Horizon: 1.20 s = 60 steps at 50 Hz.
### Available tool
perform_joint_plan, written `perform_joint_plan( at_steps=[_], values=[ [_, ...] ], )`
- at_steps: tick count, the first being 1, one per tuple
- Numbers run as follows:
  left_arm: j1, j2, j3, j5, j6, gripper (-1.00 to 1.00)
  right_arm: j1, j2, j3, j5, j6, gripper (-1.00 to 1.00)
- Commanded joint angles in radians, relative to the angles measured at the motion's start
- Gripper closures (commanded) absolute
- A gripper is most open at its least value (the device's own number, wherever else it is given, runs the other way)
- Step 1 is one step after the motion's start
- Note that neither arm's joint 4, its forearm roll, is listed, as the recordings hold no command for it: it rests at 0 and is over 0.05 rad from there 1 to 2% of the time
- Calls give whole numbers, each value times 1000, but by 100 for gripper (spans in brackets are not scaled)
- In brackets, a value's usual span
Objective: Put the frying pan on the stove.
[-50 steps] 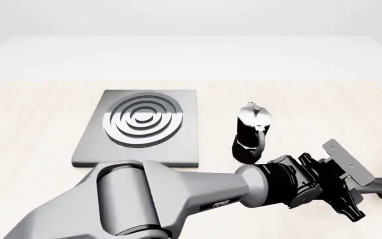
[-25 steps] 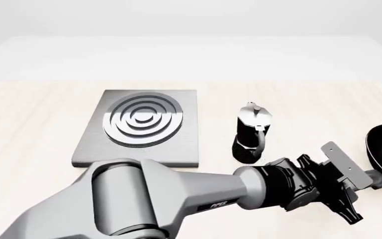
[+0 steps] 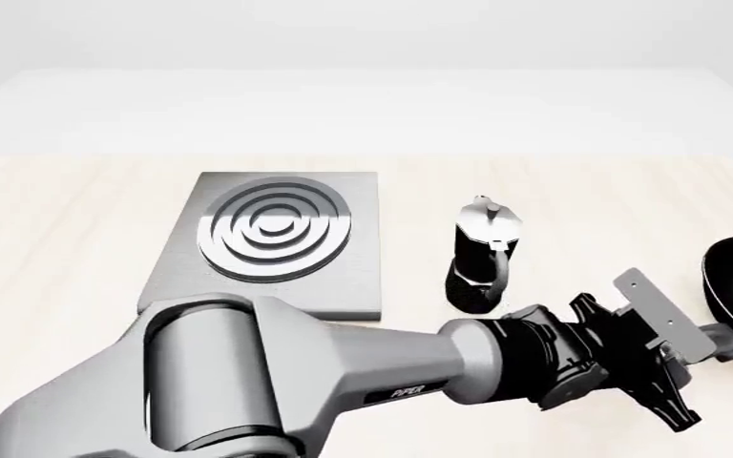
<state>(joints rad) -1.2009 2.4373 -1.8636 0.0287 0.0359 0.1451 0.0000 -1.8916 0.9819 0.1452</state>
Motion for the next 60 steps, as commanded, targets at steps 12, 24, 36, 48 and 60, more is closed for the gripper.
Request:
perform_joint_plan(
  at_steps=[12,24,36,48,60],
  values=[
    [16,-82,21,-61,7,100,3,0,1,0,-4,-100],
    [29,-169,89,-76,28,100,6,0,1,0,-7,-100],
    [24,-232,142,-125,20,100,9,0,1,0,-9,-100],
    [21,-293,188,-160,21,100,11,0,1,0,-10,-100],
    [35,-331,207,-172,26,100,11,0,1,1,-11,-100]
  ],
)
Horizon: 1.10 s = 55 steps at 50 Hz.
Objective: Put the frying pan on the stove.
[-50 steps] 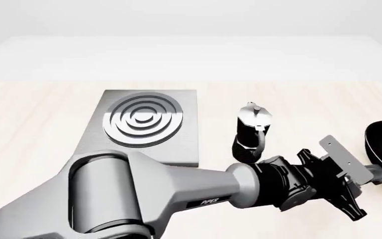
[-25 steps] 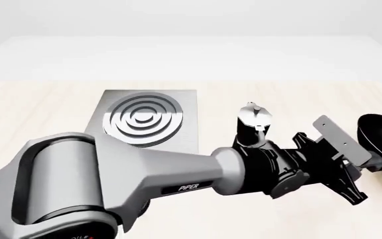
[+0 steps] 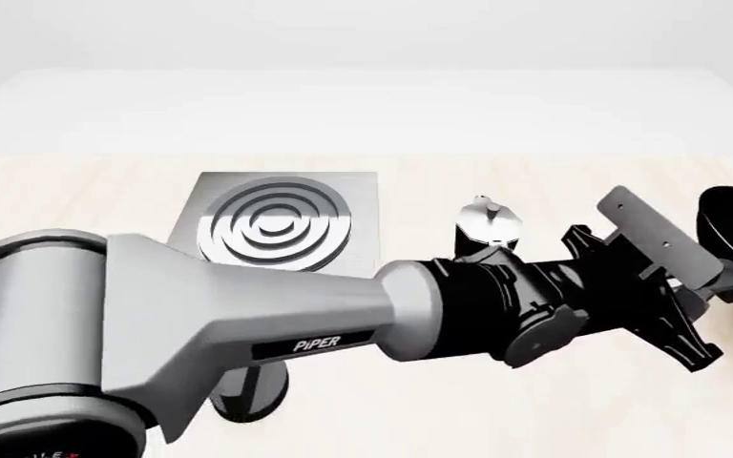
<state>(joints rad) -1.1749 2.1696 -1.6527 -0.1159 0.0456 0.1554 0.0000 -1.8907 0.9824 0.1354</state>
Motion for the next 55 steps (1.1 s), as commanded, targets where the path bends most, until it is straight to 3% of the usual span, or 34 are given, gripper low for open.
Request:
perform_joint_plan(
  at_steps=[1,55],
  values=[
    [12,-68,-4,-27,19,100,1,0,1,0,-2,-100],
    [142,-279,107,-98,50,100,7,0,6,1,-15,-100]
  ],
)
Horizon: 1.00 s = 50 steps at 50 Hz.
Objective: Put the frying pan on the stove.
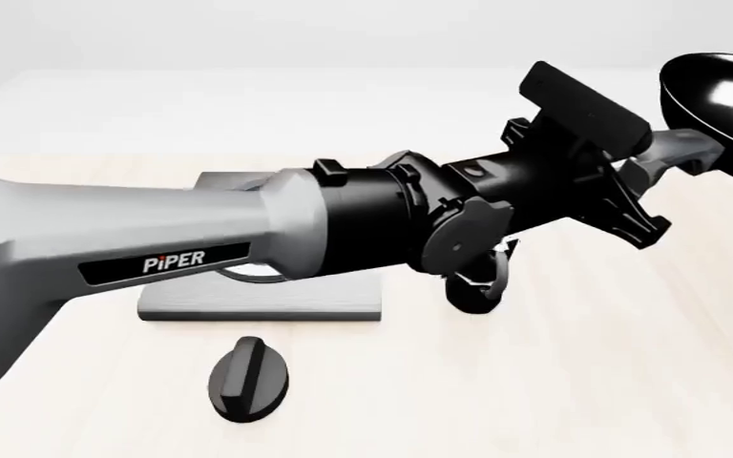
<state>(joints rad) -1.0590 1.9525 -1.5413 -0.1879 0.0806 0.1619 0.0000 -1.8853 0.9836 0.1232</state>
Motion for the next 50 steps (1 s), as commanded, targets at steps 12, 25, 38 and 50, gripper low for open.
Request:
perform_joint_plan(
  at_steps=[12,25,38,50],
  values=[
    [58,-104,23,-34,17,100,2,0,3,1,-5,-100],
    [95,-162,69,-66,13,100,2,0,2,1,-7,-100],
    [133,-211,133,-103,6,100,-2,0,1,1,-8,-100],
    [165,-261,198,-128,3,100,-7,0,97,-99,3,-100]
  ],
)
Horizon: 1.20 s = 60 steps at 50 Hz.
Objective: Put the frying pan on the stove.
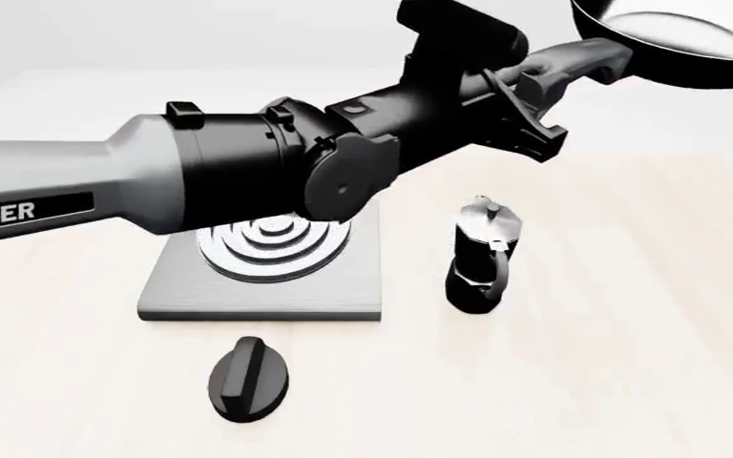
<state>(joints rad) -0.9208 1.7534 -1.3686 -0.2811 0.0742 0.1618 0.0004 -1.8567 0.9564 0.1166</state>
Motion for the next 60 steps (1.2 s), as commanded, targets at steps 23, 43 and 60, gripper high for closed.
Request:
perform_joint_plan(
  at_steps=[23,43,60],
  values=[
    [92,-163,144,-79,4,100,8,0,34,-25,-10,-100],
    [186,-288,268,-100,3,100,18,0,53,-27,-26,-100],
    [214,-341,346,-116,2,100,6,0,84,-52,-23,-100]
  ],
)
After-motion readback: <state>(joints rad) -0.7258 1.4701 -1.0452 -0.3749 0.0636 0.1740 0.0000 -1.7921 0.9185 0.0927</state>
